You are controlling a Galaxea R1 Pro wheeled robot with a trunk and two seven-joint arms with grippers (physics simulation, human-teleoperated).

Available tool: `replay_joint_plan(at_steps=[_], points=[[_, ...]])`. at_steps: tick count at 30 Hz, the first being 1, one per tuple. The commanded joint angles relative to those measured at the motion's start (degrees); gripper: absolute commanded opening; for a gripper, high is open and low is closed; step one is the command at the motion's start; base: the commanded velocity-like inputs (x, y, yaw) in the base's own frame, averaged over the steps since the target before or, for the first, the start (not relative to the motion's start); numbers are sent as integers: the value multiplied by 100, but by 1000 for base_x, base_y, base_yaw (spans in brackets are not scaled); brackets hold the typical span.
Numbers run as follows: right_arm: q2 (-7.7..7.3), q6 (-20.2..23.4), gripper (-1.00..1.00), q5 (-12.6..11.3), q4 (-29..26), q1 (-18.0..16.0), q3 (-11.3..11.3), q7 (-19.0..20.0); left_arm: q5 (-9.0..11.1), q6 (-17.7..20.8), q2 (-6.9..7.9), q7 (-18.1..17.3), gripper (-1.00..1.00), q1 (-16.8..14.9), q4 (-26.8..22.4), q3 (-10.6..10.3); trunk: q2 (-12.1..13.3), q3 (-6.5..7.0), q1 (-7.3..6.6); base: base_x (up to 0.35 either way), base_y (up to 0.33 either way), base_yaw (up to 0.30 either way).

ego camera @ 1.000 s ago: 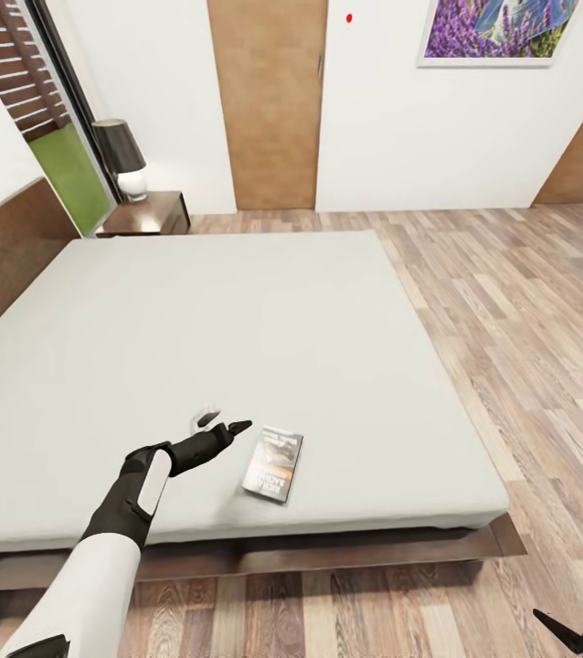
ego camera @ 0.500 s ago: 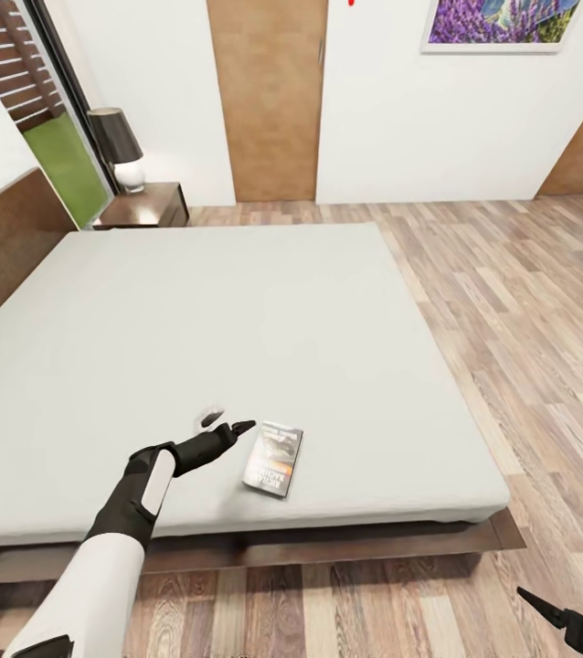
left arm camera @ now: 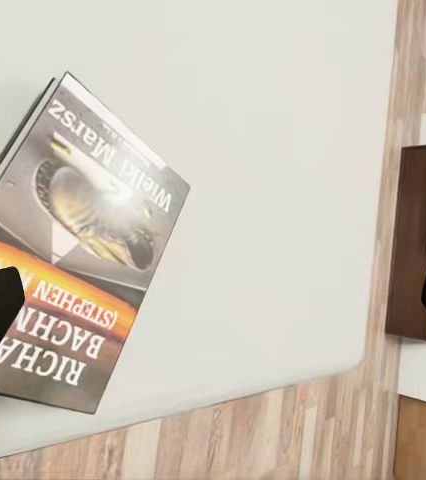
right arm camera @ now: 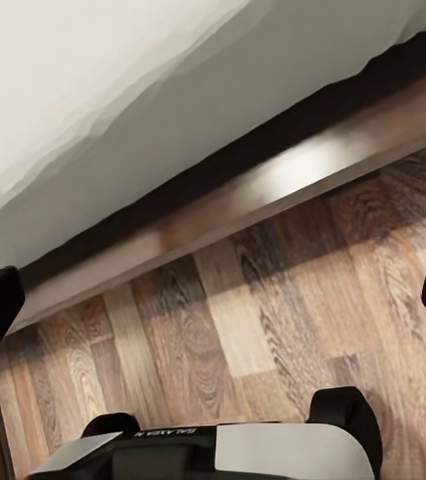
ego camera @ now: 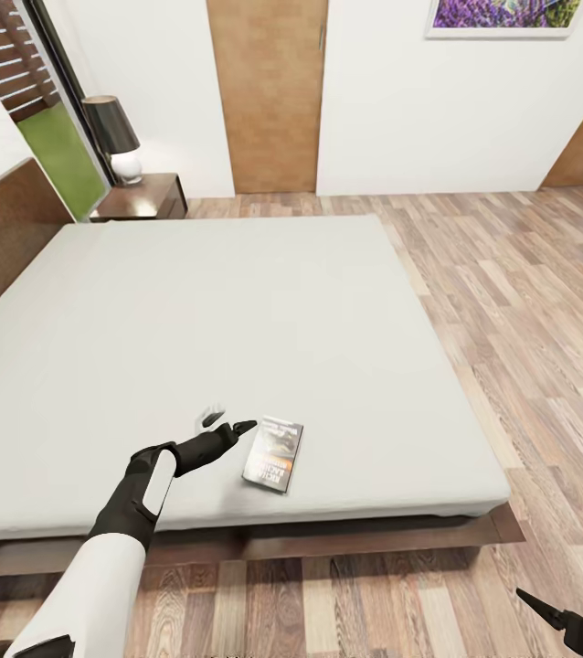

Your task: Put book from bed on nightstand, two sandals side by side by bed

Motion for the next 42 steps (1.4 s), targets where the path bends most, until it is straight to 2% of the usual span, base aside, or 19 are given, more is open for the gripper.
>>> replay_joint_plan(at_steps=[1,19,23,42], points=[[1,13,100,33,2,-3,-46,25,10,40,-8,-16,100,-4,-2,27,-3,-13,0,0,0,0],[5,8,100,33,7,-3,-46,27,10,49,-36,-16,100,-4,-2,25,-3,-165,0,42,-8,0],[8,9,100,33,8,-3,-46,25,10,48,-81,-16,100,-4,-2,27,-3,-171,0,6,-1,0],[10,7,100,33,8,-3,-46,29,10,40,-89,-16,100,-4,-2,36,-3,-173,0,115,-46,0]])
